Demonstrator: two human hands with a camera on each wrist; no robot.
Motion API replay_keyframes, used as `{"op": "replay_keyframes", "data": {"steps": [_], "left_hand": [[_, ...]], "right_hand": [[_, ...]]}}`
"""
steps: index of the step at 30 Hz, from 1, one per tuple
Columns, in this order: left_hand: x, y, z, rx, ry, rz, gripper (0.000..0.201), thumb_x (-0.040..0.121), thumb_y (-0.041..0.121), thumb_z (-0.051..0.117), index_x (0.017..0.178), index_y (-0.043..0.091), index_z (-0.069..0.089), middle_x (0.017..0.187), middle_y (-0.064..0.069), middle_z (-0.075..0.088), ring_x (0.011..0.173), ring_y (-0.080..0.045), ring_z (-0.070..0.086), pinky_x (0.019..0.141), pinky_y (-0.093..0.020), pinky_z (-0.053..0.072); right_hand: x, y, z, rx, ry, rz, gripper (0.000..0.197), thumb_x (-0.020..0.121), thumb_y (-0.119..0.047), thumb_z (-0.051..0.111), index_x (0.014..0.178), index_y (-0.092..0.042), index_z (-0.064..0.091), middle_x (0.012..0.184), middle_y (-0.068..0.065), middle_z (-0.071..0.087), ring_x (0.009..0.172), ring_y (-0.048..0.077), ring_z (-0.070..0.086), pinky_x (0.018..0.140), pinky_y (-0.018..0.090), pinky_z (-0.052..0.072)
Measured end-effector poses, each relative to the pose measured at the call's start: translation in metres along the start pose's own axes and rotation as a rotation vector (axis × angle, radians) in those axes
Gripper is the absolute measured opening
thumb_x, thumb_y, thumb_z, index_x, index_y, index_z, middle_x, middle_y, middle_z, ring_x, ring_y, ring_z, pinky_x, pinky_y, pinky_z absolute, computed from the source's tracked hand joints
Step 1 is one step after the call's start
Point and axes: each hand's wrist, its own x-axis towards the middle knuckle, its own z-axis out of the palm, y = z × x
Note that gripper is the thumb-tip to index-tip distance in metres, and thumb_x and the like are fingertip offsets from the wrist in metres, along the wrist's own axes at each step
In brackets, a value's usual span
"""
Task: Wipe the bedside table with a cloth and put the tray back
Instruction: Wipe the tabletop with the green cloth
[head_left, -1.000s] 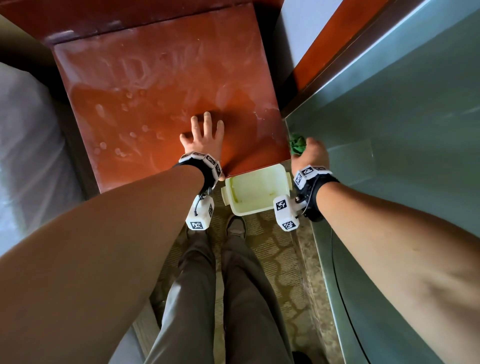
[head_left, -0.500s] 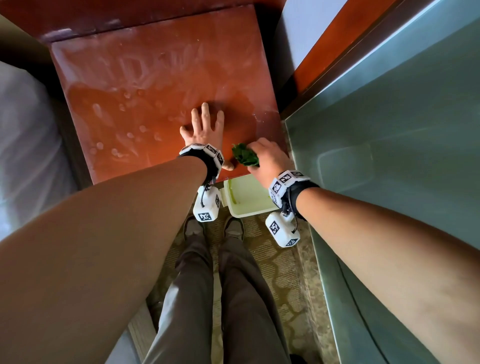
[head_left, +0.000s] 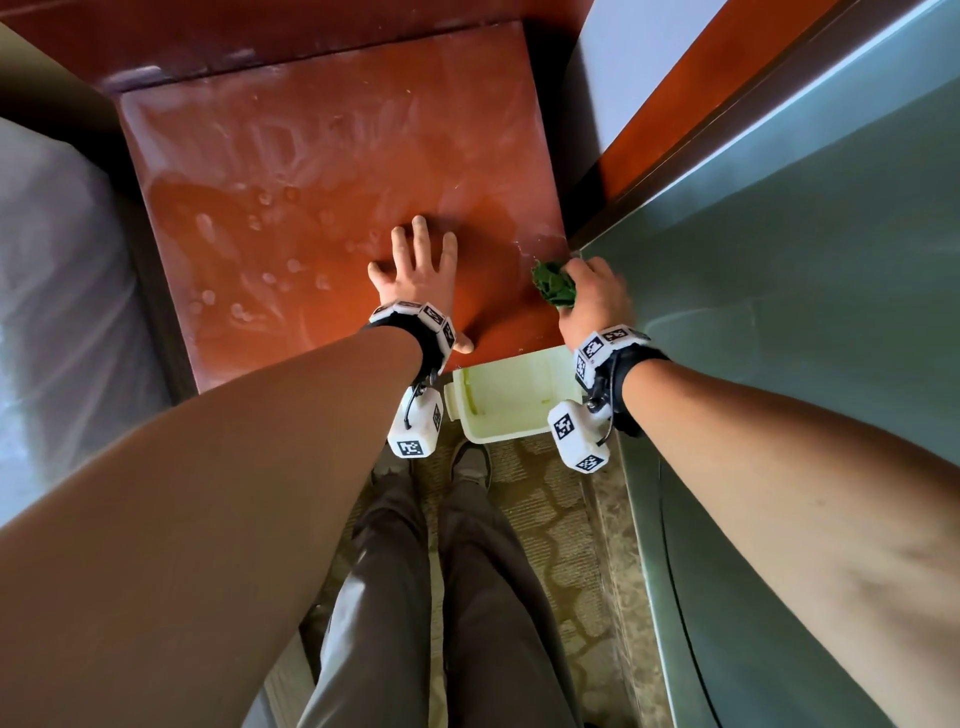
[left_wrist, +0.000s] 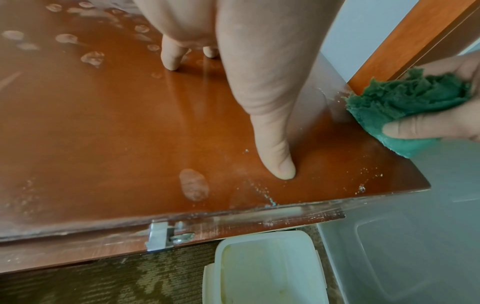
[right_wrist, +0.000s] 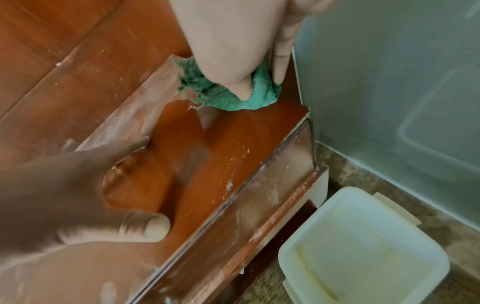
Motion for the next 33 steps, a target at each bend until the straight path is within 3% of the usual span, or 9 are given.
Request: {"op": "replay_keyframes", "data": {"steps": [3,6,13,20,22,25,28,30,33], "left_hand": [[0.001,0.001,0.000,-0.001,-0.003,-0.006,0.150,0.048,0.066,0.086,0.155,0.022,-0.009,0.160,-0.016,-0.019,0.148,-0.041,-0.008,0.111,-0.068,0.021],[0.002,0.001,0.001,0.001,-0.014,-0.006,0.151,0.048,0.066,0.086,0.155,0.021,-0.010,0.160,-0.016,-0.020,0.148,-0.041,-0.010,0.111,-0.068,0.020],[0.005,0.001,0.002,-0.006,-0.019,-0.015,0.150,0.047,0.066,0.086,0.155,0.022,-0.009,0.160,-0.015,-0.021,0.148,-0.040,-0.011,0.111,-0.068,0.019],[0.004,0.002,0.001,-0.008,-0.033,-0.024,0.152,0.047,0.066,0.086,0.155,0.022,-0.011,0.160,-0.015,-0.022,0.148,-0.039,-0.012,0.111,-0.068,0.019],[0.003,0.002,0.000,-0.012,-0.037,-0.026,0.152,0.047,0.065,0.087,0.155,0.022,-0.011,0.160,-0.014,-0.023,0.148,-0.039,-0.012,0.111,-0.068,0.019],[0.002,0.002,0.000,-0.018,-0.029,-0.026,0.152,0.047,0.065,0.087,0.155,0.022,-0.010,0.160,-0.014,-0.022,0.148,-0.039,-0.012,0.111,-0.068,0.020],[0.001,0.002,0.001,-0.007,-0.008,-0.025,0.152,0.046,0.066,0.087,0.155,0.022,-0.010,0.160,-0.015,-0.021,0.148,-0.040,-0.010,0.111,-0.067,0.020],[0.001,0.002,0.001,-0.004,-0.008,-0.025,0.152,0.046,0.066,0.086,0.155,0.022,-0.010,0.160,-0.015,-0.021,0.148,-0.040,-0.010,0.112,-0.067,0.020],[0.001,0.002,0.002,-0.006,-0.014,-0.026,0.152,0.047,0.066,0.086,0.155,0.022,-0.011,0.160,-0.014,-0.022,0.148,-0.040,-0.010,0.112,-0.067,0.019]], "right_hand": [[0.016,-0.003,-0.009,-0.008,-0.041,-0.044,0.040,0.079,0.004,0.061,0.114,-0.016,0.059,0.118,0.004,0.054,0.106,0.032,0.048,0.075,0.031,0.042],[0.038,-0.015,-0.019,0.008,0.004,-0.078,0.040,0.080,0.004,0.062,0.115,-0.015,0.062,0.114,0.006,0.057,0.106,0.032,0.049,0.087,0.041,0.049],[0.092,-0.045,-0.036,-0.047,-0.019,-0.092,0.044,0.083,-0.002,0.060,0.124,-0.016,0.061,0.118,0.012,0.056,0.109,0.037,0.052,0.086,0.040,0.049],[0.048,-0.031,-0.021,-0.058,-0.096,-0.297,0.037,0.076,0.006,0.063,0.105,-0.018,0.064,0.106,0.003,0.059,0.097,0.033,0.053,0.074,0.036,0.047],[0.032,-0.028,-0.017,-0.087,-0.179,-0.338,0.036,0.079,0.004,0.061,0.106,-0.019,0.062,0.110,0.001,0.057,0.099,0.030,0.050,0.073,0.033,0.040],[0.010,-0.019,-0.010,-0.115,-0.301,-0.390,0.039,0.080,0.001,0.060,0.112,-0.021,0.060,0.119,-0.002,0.054,0.103,0.028,0.047,0.075,0.033,0.041],[-0.009,-0.003,-0.001,-0.111,-0.289,-0.450,0.047,0.073,0.008,0.059,0.109,-0.022,0.063,0.118,-0.004,0.057,0.103,0.027,0.048,0.065,0.031,0.042],[-0.014,0.004,0.002,-0.105,-0.292,-0.476,0.049,0.071,0.011,0.060,0.106,-0.022,0.065,0.117,-0.004,0.058,0.102,0.027,0.049,0.066,0.034,0.045],[-0.013,0.005,0.002,-0.121,-0.301,-0.480,0.049,0.071,0.010,0.060,0.106,-0.024,0.067,0.118,-0.006,0.059,0.101,0.025,0.049,0.066,0.029,0.038]]}}
